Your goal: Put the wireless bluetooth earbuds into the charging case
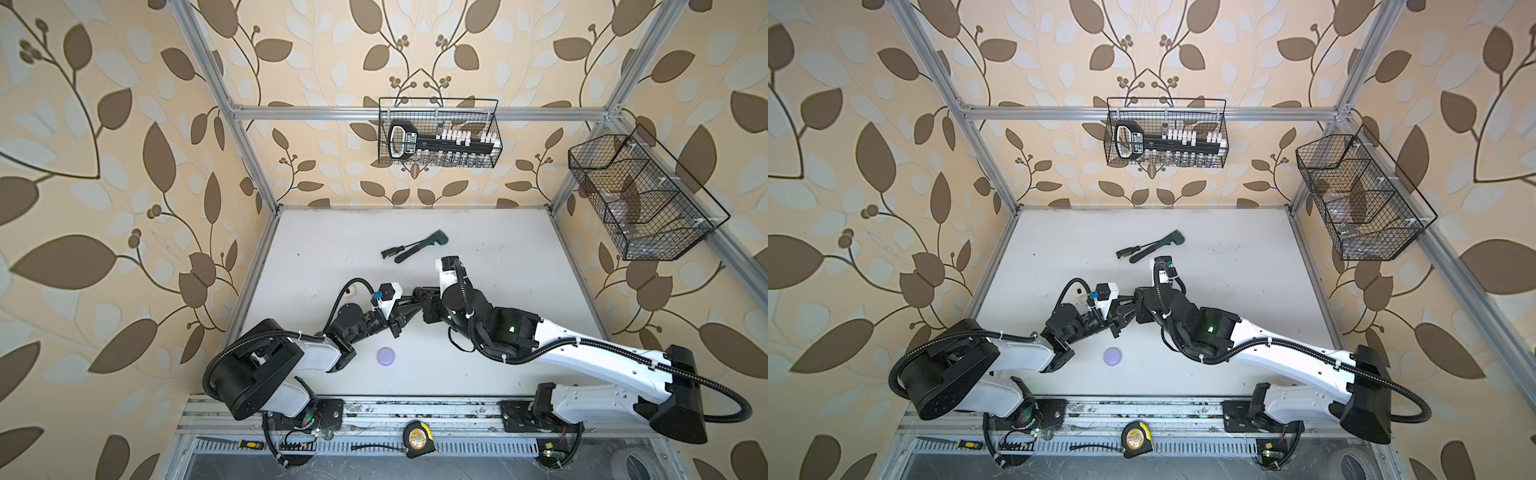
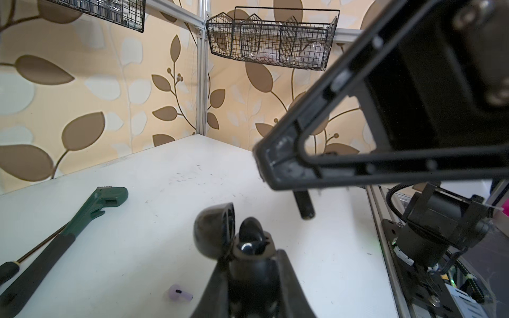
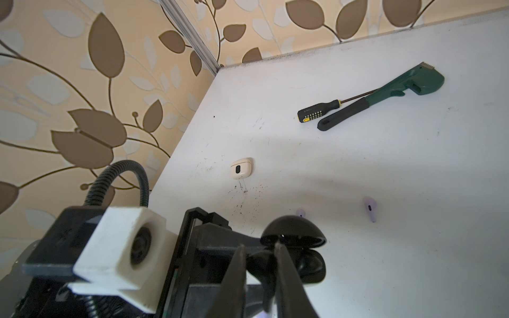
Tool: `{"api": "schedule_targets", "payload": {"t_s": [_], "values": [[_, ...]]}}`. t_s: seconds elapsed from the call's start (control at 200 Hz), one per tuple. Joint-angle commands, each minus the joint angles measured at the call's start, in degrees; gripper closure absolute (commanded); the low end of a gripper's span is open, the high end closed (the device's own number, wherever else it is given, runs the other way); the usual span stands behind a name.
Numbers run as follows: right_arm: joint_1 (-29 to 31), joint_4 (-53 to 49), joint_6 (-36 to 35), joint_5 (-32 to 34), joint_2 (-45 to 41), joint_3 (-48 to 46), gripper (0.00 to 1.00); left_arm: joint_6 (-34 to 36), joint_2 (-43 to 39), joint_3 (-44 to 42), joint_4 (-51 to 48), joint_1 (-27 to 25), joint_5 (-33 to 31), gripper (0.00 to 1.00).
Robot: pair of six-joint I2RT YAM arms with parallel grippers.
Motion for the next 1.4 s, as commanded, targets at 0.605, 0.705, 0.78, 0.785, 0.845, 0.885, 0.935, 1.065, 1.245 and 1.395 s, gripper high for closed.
{"api": "schedule_targets", "payload": {"t_s": [0.605, 0.705, 0.78, 0.785, 0.845, 0.885, 0.935, 1.065, 1.245, 1.395], "values": [[0.69, 7.7, 0.29, 7.07, 2.36, -4.36, 0.85, -3.4, -3.23, 1.71, 5.0, -0.93, -0.45, 1.0], [1.49, 8.24, -0.06, 9.11, 1.32, -4.7, 0.85, -3.47, -2.95, 1.84, 4.99, -0.96, -0.72, 1.0], [2.09, 9.24, -0.4, 10.42, 0.52, -5.26, 0.85, -3.66, -2.77, 2.04, 5.04, -1.03, -0.67, 1.0], [2.1, 9.27, -0.41, 10.49, 0.49, -5.31, 0.85, -3.75, -2.78, 2.09, 5.06, -1.0, -0.65, 1.0], [2.47, 10.04, -0.58, 11.23, 0.12, -5.79, 0.85, -3.91, -2.65, 2.14, 5.04, -0.98, -0.69, 1.0], [2.72, 10.43, -0.72, 11.63, 0.03, -6.03, 0.85, -4.01, -2.61, 2.24, 5.07, -0.94, -0.72, 1.0], [2.87, 10.61, -0.77, 12.41, 0.18, -6.14, 0.86, -4.23, -2.69, 2.26, 4.99, -0.97, -0.71, 1.0], [3.11, 12.32, -0.94, 13.55, 0.87, -6.83, 0.87, -5.14, -2.95, 2.48, 4.99, -0.99, -0.45, 1.0], [3.7, 14.33, -1.72, 14.91, 2.27, -6.86, 0.87, -5.42, -2.84, 2.58, 4.99, -1.06, -0.54, 1.0], [4.05, 15.79, -2.56, 15.68, 2.82, -6.81, 0.88, -5.59, -2.71, 2.72, 4.99, -1.15, -0.53, 1.0]]}}
